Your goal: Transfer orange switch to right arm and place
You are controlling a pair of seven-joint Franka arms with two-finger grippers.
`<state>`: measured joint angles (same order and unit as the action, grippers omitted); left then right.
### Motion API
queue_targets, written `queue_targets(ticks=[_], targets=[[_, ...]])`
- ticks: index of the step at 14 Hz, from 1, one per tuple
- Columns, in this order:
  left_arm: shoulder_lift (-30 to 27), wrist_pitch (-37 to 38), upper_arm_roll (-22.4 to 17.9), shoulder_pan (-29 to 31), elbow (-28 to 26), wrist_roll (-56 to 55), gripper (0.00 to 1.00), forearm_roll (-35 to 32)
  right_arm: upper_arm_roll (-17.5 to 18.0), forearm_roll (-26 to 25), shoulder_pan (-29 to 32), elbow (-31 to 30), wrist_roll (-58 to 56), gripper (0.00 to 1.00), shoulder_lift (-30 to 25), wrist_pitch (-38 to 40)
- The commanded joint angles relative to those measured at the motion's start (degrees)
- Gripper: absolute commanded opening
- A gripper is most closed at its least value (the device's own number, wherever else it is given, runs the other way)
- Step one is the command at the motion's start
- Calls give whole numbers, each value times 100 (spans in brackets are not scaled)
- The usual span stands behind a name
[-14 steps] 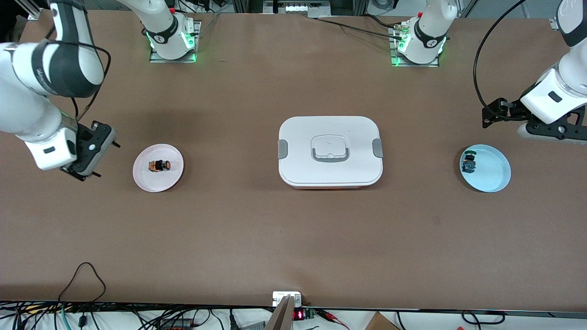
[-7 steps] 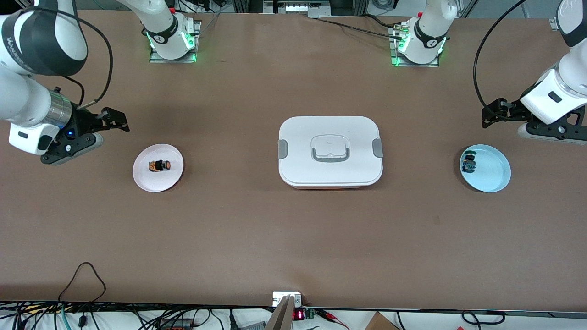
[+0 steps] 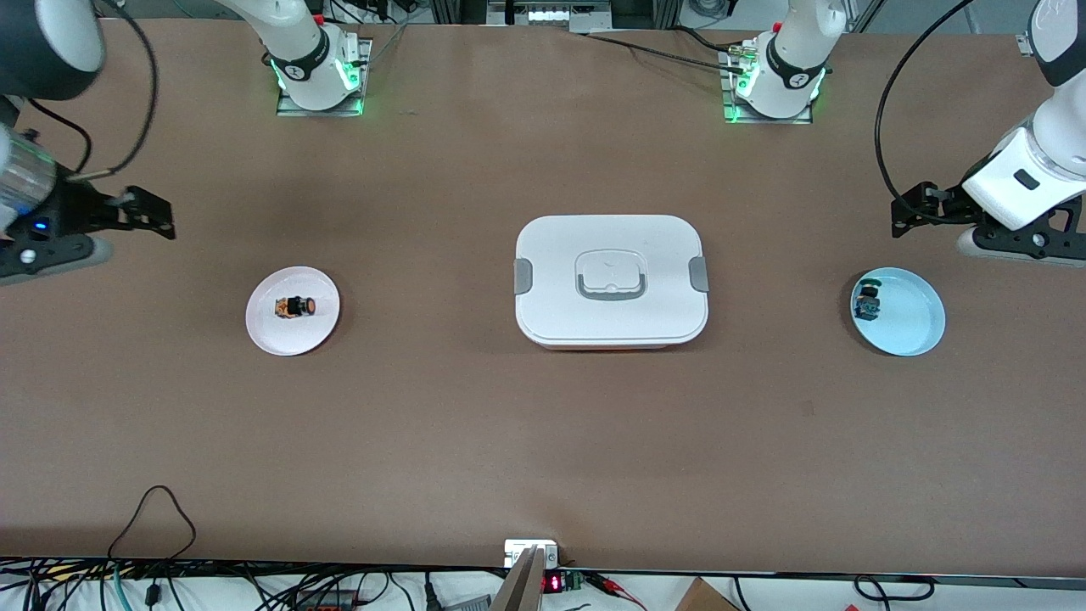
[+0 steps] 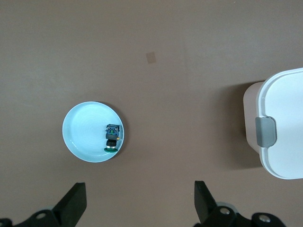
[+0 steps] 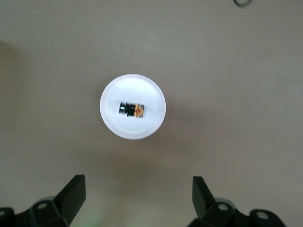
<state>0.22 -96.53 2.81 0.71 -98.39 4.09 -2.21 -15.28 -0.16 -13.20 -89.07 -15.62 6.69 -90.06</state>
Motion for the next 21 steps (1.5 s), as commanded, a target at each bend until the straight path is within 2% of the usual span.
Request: queue_targets(ticks=[1,3,5,6,7,9,10,14,16,21], targets=[[83,55,-8,-19,163,-58,100,72,87,209,527,206,-11,100,17,200],[75,55,-8,-19,163,-58,100,72,95,681,740,214,102,100,-1,269],[83,55,-8,-19,163,-58,100,72,113,790,697,214,1099,100,-123,540],[83,55,-8,-19,163,-58,100,63,113,772,688,214,1523,100,-150,725],[83,55,-8,-19,163,-58,100,63,113,624,688,214,1449,100,-168,718],[83,55,-8,-19,163,-49,100,63,174,-86,539,214,949,100,-177,526],[83,55,-8,-19,163,-49,100,63,209,-263,451,214,886,100,-194,403],[75,64,-17,-19,163,-58,100,63,262,-195,292,-57,1288,100,-422,297],[75,73,-17,-19,163,-49,100,63,254,15,310,-268,1535,100,-572,288],[75,73,-26,-19,163,-49,100,63,227,-27,336,-472,1493,100,-757,41]])
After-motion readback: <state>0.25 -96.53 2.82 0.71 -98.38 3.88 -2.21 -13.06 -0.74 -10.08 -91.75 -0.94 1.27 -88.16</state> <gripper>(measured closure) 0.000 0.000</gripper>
